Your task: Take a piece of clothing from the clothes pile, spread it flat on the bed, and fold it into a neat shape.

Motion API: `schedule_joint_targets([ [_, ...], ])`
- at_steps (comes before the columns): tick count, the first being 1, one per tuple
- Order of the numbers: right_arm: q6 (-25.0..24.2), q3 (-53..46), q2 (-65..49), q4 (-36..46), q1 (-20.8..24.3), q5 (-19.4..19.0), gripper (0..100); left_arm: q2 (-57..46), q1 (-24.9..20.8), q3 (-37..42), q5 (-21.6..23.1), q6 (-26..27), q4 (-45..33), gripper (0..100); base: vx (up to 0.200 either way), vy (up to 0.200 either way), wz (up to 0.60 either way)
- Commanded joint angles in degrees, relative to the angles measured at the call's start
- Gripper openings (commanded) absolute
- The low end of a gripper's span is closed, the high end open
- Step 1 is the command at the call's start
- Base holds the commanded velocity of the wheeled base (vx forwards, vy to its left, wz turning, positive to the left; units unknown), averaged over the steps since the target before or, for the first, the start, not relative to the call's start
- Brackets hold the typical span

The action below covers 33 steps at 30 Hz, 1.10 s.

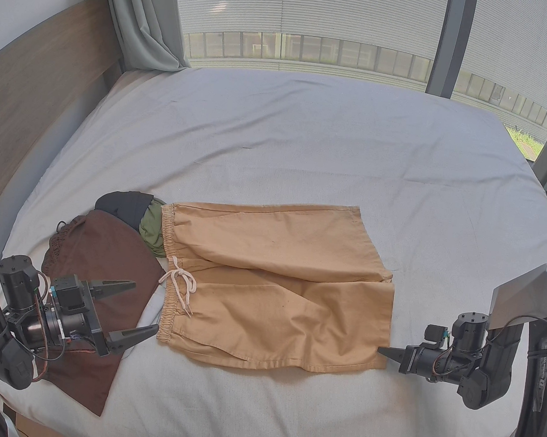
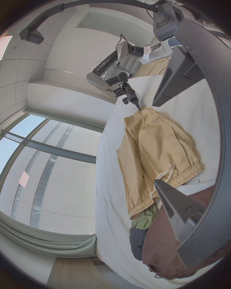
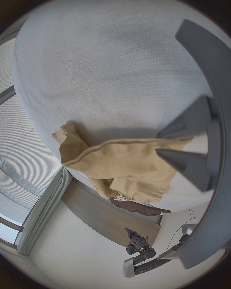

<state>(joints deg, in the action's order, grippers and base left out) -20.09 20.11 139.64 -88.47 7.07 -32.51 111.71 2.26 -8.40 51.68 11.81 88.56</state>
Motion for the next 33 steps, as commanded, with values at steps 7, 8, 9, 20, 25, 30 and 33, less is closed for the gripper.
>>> schedule_joint_targets([
  [7,1.55,-2.10,-0.78,0.05,0.22,-2.91,100,0.08,0.03,-0.13,0.00,-0.04,0.03,100,0.000,0.000,0.00],
  [8,1.55,-2.10,-0.78,0.05,0.22,-2.91,100,0.08,0.03,-0.13,0.00,-0.04,0.03,100,0.000,0.000,0.00],
  [9,2.34,-2.45,-0.78,0.05,0.31,-3.70,100,-0.01,0.03,-0.13,0.00,-0.04,0.03,100,0.000,0.000,0.00],
  [20,3.57,-3.94,-0.25,0.05,2.25,-4.31,100,0.08,-0.15,0.05,0.00,-0.04,0.03,100,0.000,0.000,0.00],
  [25,3.39,-2.80,-0.07,-0.04,2.33,-4.31,100,0.08,-0.15,0.05,0.00,-0.04,0.03,100,0.000,0.000,0.00],
  [30,3.13,-1.92,0.10,-0.04,2.07,-4.23,0,0.26,-0.15,0.05,0.00,-0.04,0.03,100,0.000,0.000,0.00],
  [33,3.13,-1.92,0.10,-0.04,2.07,-4.23,0,0.70,-0.15,0.05,0.00,-0.04,0.03,100,0.000,0.000,0.00],
])
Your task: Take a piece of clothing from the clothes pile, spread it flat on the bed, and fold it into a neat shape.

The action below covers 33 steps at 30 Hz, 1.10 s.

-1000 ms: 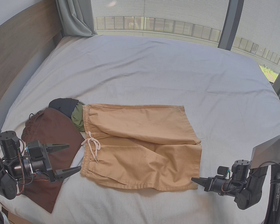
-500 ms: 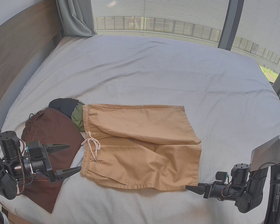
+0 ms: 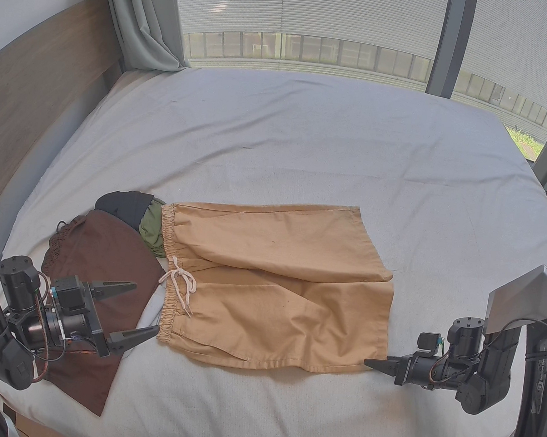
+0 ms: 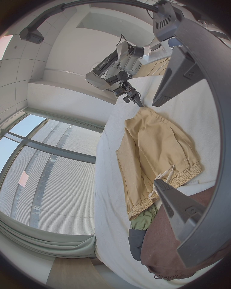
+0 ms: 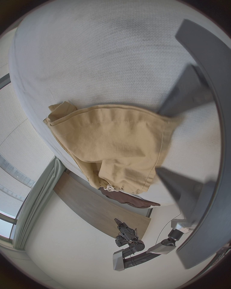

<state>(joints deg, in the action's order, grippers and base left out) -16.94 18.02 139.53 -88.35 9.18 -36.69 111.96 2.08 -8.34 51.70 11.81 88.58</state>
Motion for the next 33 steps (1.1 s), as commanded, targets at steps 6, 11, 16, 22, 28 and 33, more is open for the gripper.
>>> schedule_joint_targets([
  [6,-0.02,0.09,0.21,-0.16,-0.21,-0.04,0,2.04,0.11,-0.10,-0.02,-0.74,0.02,100,0.000,0.000,0.00],
  [11,0.07,0.09,0.21,-0.16,-0.21,-0.04,0,3.44,0.20,-0.10,0.07,-4.08,0.10,100,0.000,0.000,0.00],
  [16,0.16,0.09,0.21,-0.16,-0.21,-0.04,0,6.34,0.46,-0.27,0.07,-6.98,0.10,100,0.000,0.000,0.00],
  [22,0.33,0.18,0.21,-0.16,-0.21,0.04,0,11.53,0.82,-0.98,-0.02,-8.38,0.10,100,0.000,0.000,0.00],
  [28,0.42,0.26,0.65,-0.16,-0.04,0.13,0,16.01,2.05,-2.56,-0.02,-9.09,0.10,100,0.000,0.000,0.00],
  [33,0.60,0.35,1.00,-0.16,0.05,0.13,0,18.91,2.40,-4.32,-0.02,-12.08,0.10,100,0.000,0.000,0.00],
])
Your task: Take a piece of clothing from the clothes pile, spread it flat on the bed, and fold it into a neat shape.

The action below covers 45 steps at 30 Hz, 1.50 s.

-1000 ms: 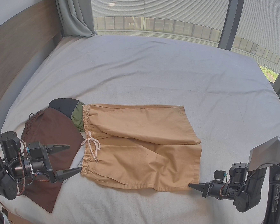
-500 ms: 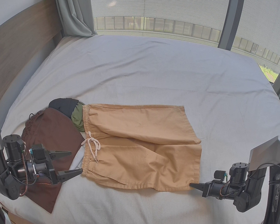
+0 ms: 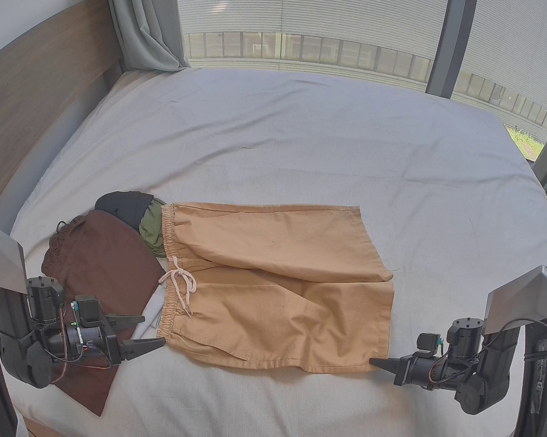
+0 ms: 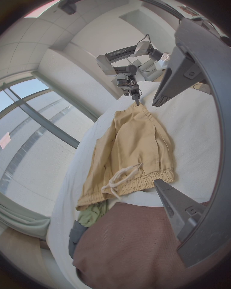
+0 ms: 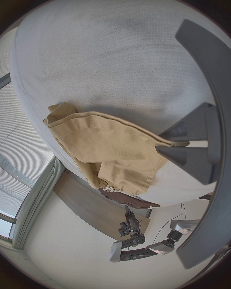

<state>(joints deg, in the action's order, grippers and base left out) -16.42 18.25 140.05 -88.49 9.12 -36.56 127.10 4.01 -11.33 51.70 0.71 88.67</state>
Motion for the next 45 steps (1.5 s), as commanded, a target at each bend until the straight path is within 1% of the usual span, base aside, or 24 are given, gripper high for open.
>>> schedule_joint_targets([
  [1,0.07,0.12,0.58,-0.01,0.02,0.00,0,4.12,0.82,-1.68,-0.02,-1.67,0.01,100,0.000,0.000,0.00],
  [4,0.07,0.12,0.58,-0.01,0.02,0.00,0,4.21,1.26,-1.86,-0.20,-4.13,0.01,100,0.000,0.000,0.00],
  [11,0.07,0.21,0.58,-0.10,0.02,0.17,0,5.09,0.82,-2.74,-2.04,-12.84,0.01,100,0.000,0.000,0.00],
  [13,0.07,0.21,0.58,-0.10,0.02,0.17,0,5.26,0.56,-3.62,-3.71,-14.86,0.01,100,0.000,0.000,0.00],
  [14,0.07,0.21,0.58,-0.10,0.02,0.17,0,5.26,0.56,-3.70,-3.89,-15.03,0.01,100,0.000,0.000,0.00],
  [15,0.07,0.30,0.58,-0.10,-0.07,0.17,0,5.35,0.21,-4.41,-6.09,-17.14,0.01,100,0.000,0.000,0.00],
  [16,0.07,0.38,0.67,-0.10,-0.15,0.17,0,5.44,-0.32,-4.50,-7.23,-18.46,0.01,100,0.000,0.000,0.00],
  [20,0.07,0.47,0.67,-0.01,-0.51,0.17,0,6.23,-1.55,-5.29,-8.90,-21.71,0.01,100,0.000,0.000,0.00],
  [23,0.07,0.38,0.67,-0.01,-0.51,0.17,0,7.02,-2.17,-5.90,-9.95,-22.42,0.01,100,0.000,0.000,0.00],
  [25,0.07,0.47,0.67,-0.10,-0.33,0.17,0,8.87,-2.60,-7.13,-11.62,-22.33,0.01,100,0.000,0.000,0.00],
  [41,0.16,0.38,1.02,-0.10,-0.15,0.17,0,12.21,-4.63,-9.24,-12.24,-22.33,0.01,100,0.000,0.000,0.00],
  [45,0.95,0.47,1.11,-0.10,-0.24,0.17,0,13.00,-5.33,-9.59,-13.82,-22.33,0.01,100,0.000,0.000,0.00],
])
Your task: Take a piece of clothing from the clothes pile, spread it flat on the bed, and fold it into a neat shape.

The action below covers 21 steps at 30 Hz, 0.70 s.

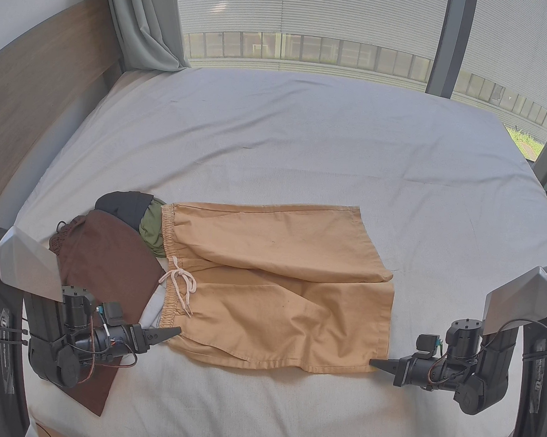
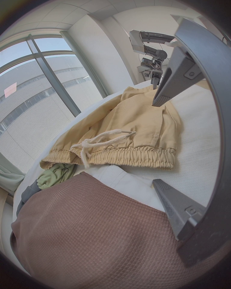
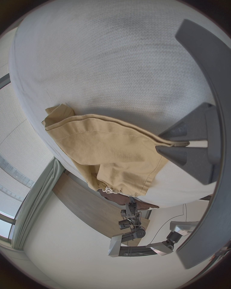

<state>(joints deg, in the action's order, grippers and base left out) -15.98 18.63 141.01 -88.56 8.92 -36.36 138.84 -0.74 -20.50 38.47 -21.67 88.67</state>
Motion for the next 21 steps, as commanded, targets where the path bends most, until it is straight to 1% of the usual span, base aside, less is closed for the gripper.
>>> schedule_joint_targets([
  [1,0.86,0.09,0.14,0.06,-0.13,-0.02,0,1.35,-0.93,-0.68,-0.77,-0.03,0.01,100,0.000,0.000,0.00],
  [4,1.22,0.01,0.23,0.06,-0.22,0.07,0,1.43,-1.45,-0.94,-0.86,-0.12,0.01,100,0.000,0.000,0.00],
  [6,1.22,-0.08,0.50,0.06,-0.22,-0.02,0,1.52,-2.60,-1.20,-1.03,-1.35,0.01,100,0.000,0.000,0.00],
  [10,1.22,-0.08,0.50,0.06,-0.22,-0.02,0,1.87,-3.04,-2.96,-3.84,-3.29,0.01,100,0.000,0.000,0.00],
  [17,1.22,-0.17,0.50,0.06,-0.22,0.07,0,2.58,-3.21,-3.05,-4.11,-3.11,0.01,100,0.000,0.000,0.00],
  [18,1.22,-0.17,0.50,0.06,-0.22,-0.02,0,2.84,-3.21,-3.23,-4.11,-3.11,0.01,0,0.000,0.000,0.00],
  [21,1.22,-0.17,0.50,0.06,-0.22,-0.02,0,3.10,-3.12,-3.31,-4.11,-2.93,0.01,0,0.000,0.000,0.00],
])
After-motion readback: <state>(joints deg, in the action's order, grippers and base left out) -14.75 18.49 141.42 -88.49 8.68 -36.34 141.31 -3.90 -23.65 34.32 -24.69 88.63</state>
